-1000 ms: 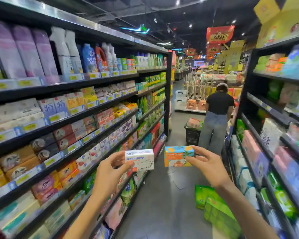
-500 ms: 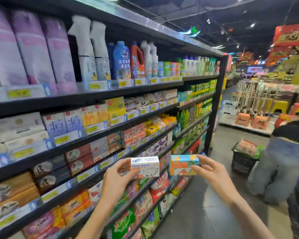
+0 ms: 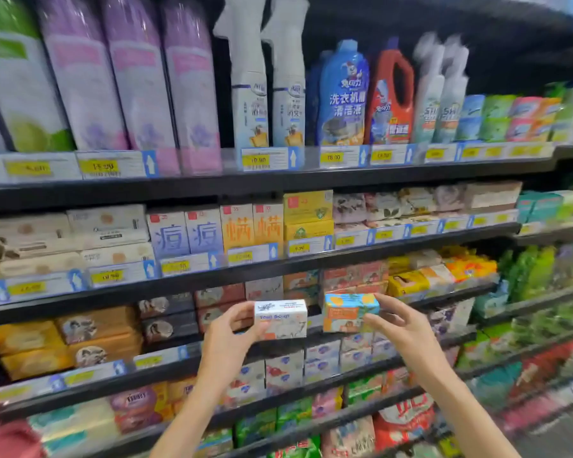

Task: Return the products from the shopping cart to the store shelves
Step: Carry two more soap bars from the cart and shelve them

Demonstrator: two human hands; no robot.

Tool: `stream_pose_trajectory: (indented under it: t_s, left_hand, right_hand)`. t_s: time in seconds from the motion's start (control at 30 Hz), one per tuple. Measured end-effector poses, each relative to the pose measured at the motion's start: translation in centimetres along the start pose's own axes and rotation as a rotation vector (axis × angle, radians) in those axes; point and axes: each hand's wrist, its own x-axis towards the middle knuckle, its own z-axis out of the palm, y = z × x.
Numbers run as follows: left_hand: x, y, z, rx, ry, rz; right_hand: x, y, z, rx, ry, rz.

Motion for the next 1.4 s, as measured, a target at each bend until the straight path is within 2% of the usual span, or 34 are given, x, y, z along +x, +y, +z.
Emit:
stream_pose_trajectory:
  t_s: [0.23, 0.53, 0.87, 1.0, 1.4]
  left_hand:
    - [2.5, -0.9, 2.6, 0.086, 0.160, -0.139]
    - [5.9, -4.5, 4.1, 0.240, 0.248, -0.266]
    - [6.2, -4.9, 5.6, 0.564, 0.289, -0.164]
    - [6.4, -4.8, 5.9, 0.663, 0.262, -0.177]
    - [7.0, -5.5, 5.8, 0.680, 0.235, -0.175]
  right_hand:
    - [6.7, 2.6, 0.2, -0.028, -0.143, 0.006]
    - [10.3, 4.4, 1.7, -0.054, -0.157, 0.011]
    - [11.5, 5.6, 4.7, -0.079, -0.185, 0.022]
    - [11.8, 6.1, 5.2, -0.088, -0.175, 0.023]
    - [11.6, 7.2, 6.6, -0.171, -0.127, -0.002]
